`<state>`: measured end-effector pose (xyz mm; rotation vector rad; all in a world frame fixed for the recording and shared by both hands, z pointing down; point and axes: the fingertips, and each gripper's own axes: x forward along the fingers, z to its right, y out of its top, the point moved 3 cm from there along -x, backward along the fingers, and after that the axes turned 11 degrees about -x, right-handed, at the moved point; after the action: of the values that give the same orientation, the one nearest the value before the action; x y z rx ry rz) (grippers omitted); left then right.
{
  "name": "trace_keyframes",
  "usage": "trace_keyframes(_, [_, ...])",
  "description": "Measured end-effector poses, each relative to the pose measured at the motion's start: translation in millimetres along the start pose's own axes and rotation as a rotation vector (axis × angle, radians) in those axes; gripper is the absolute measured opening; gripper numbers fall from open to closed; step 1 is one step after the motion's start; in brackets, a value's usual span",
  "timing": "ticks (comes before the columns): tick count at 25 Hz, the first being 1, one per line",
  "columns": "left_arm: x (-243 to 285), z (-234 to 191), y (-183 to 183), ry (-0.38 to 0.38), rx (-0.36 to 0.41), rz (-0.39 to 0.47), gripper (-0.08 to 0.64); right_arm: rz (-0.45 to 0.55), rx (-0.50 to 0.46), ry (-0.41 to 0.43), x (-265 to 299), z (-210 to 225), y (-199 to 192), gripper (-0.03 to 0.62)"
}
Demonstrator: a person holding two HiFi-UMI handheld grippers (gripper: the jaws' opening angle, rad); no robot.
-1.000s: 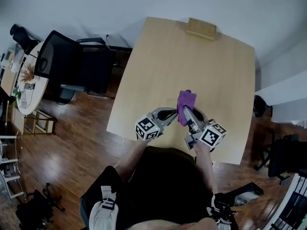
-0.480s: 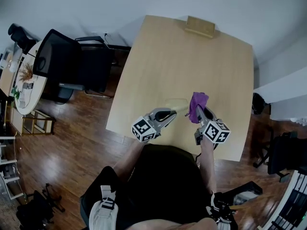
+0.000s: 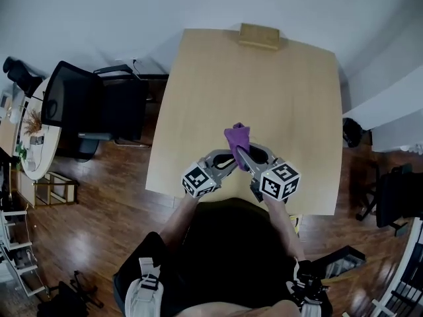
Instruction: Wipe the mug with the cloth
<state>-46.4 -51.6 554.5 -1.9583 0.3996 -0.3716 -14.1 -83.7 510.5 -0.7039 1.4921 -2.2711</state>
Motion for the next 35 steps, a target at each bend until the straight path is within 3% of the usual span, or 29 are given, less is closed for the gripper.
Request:
trace_keyframes(3, [-2, -1, 0, -0.005, 0.034, 0.013, 0.043, -0.031, 0.0, -0.079, -11, 32, -11, 0.061])
trace_keyframes(8, [-17, 0, 3, -0.014, 0.047, 0.014, 0.041, -0.057, 0.125, -0.253, -41, 91, -35, 0.061])
trace_keyframes(10, [-20, -3, -1, -0.006, 0.074, -0.006, 0.041, 0.006, 0.154, -0.224, -46, 84, -19, 0.061])
trace_keyframes(13, [-14, -11, -11, 0.014, 0.146, -0.039, 0.041, 0.081, 0.158, -0.063, -30, 45, 14, 0.061])
trace_keyframes(16, [-6, -5, -17, 0.008, 0.245, -0.073, 0.042, 0.042, 0.076, 0.068, -6, 0, 18, 0.061])
trace_keyframes(19, [-4, 0, -17, -0.011, 0.253, -0.076, 0.046, -0.022, 0.012, 0.037, 0, 3, 2, 0.061])
trace_keyframes(21, [-9, 1, -9, -0.026, 0.142, -0.022, 0.044, -0.043, 0.008, -0.056, -8, 30, -9, 0.061])
trace_keyframes(24, [-21, -2, 14, -0.028, -0.131, 0.091, 0.044, -0.048, 0.079, -0.217, -28, 74, -29, 0.061])
trace_keyframes(26, [-27, -9, 23, -0.031, -0.307, 0.175, 0.043, 0.007, 0.126, -0.28, -44, 88, -29, 0.061])
trace_keyframes(28, [-30, -19, 25, -0.024, -0.434, 0.225, 0.043, 0.115, 0.128, -0.27, -53, 81, -11, 0.061])
trace_keyframes(31, [-27, -27, 27, -0.022, -0.557, 0.26, 0.043, 0.23, 0.047, -0.165, -48, 45, 24, 0.061])
trace_keyframes(35, [-20, -28, 37, -0.066, -0.714, 0.347, 0.043, 0.226, -0.118, -0.046, -27, -2, 33, 0.061])
